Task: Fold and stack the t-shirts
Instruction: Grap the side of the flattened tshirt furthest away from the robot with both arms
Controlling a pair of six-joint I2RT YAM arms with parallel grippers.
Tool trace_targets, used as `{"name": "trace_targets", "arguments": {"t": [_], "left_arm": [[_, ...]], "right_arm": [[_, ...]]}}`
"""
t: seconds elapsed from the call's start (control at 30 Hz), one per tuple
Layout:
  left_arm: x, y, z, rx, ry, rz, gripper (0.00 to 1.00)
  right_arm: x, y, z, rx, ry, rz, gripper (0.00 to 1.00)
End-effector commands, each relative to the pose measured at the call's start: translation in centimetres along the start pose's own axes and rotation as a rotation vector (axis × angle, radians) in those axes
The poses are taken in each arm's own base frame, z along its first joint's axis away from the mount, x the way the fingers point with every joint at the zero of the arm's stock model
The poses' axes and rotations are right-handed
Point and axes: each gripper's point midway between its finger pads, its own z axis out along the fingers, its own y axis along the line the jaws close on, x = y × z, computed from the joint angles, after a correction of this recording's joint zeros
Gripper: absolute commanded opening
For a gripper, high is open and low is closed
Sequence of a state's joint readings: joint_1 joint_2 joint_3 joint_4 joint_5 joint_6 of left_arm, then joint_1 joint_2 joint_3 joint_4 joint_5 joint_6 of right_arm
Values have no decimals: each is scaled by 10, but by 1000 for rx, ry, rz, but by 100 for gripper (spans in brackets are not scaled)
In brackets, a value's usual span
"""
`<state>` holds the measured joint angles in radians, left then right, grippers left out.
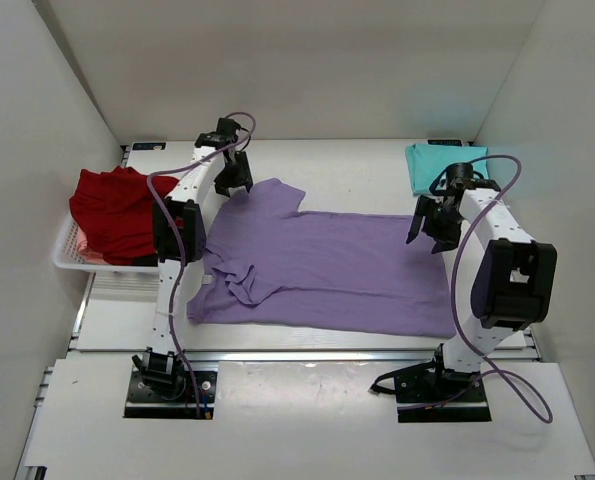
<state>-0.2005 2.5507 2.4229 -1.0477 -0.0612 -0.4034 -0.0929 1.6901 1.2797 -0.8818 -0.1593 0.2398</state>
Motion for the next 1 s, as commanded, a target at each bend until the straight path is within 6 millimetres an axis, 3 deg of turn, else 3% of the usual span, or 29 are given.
{"name": "trace_targets", "arguments": {"t": [0.0, 0.23, 0.27, 0.4, 0.47, 0.6, 0.8, 0.97], "left_arm": [[-2, -4, -5, -5, -12, 37, 68], [7, 1, 14, -35, 14, 38, 66], [8, 5, 17, -36, 24, 30, 61], [14, 5, 20, -19, 49, 22, 11], [16, 5, 20, -7, 61, 24, 0], [17, -1, 14, 18, 63, 39, 0], [12, -10, 1, 57, 48, 27, 0], [9, -10, -3, 72, 43, 15, 0]], "right_arm": [[-29, 5, -26, -32, -124, 24, 66], [-33, 2, -16, -26, -126, 36, 66], [-32, 2, -15, -25, -128, 38, 66], [-34, -4, -2, -5, -155, 76, 66], [-36, -12, 9, 30, -155, 84, 66], [-49, -27, 26, 82, -164, 128, 66], [-91, -38, 29, 167, -223, 180, 68], [-121, -39, 47, 176, -214, 194, 69]]}}
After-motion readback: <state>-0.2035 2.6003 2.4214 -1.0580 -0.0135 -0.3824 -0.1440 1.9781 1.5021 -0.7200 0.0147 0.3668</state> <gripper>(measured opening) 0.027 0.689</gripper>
